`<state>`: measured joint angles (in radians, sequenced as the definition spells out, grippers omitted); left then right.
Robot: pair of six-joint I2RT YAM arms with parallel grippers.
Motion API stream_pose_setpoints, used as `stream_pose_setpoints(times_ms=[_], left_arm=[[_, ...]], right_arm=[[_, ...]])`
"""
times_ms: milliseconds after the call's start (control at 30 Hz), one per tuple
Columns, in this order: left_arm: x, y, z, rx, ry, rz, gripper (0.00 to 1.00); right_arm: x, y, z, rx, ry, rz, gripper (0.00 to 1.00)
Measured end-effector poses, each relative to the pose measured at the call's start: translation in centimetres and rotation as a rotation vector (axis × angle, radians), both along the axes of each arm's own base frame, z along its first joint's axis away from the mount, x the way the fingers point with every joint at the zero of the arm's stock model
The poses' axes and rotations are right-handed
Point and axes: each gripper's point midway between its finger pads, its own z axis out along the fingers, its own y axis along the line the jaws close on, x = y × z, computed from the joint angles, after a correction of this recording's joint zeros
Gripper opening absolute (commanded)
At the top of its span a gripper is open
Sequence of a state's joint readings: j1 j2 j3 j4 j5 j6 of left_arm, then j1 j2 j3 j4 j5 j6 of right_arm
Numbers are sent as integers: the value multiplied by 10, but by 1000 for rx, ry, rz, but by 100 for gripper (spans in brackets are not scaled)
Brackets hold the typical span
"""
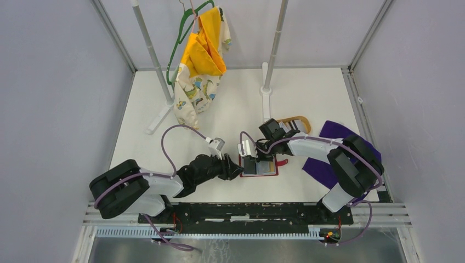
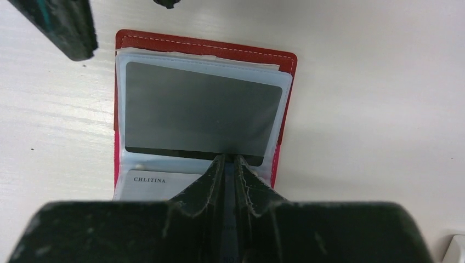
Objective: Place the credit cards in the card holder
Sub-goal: Insert the credit card into the card holder.
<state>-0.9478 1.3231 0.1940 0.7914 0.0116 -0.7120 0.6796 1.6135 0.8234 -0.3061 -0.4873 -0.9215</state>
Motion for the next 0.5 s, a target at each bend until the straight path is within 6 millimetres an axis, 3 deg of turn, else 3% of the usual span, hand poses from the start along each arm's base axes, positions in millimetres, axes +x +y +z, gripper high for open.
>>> stream_pose_setpoints(times_ms=[167,333,500], left_arm=[[5,0,-6,-16,50,17,53],[8,-6,-8,-35,85,9,41],[11,-14,-6,-53,93,-6,40]], right_arm=[[0,1,0,2,0,0,18],[0,1,0,2,0,0,19],[0,1,0,3,4,2,19]])
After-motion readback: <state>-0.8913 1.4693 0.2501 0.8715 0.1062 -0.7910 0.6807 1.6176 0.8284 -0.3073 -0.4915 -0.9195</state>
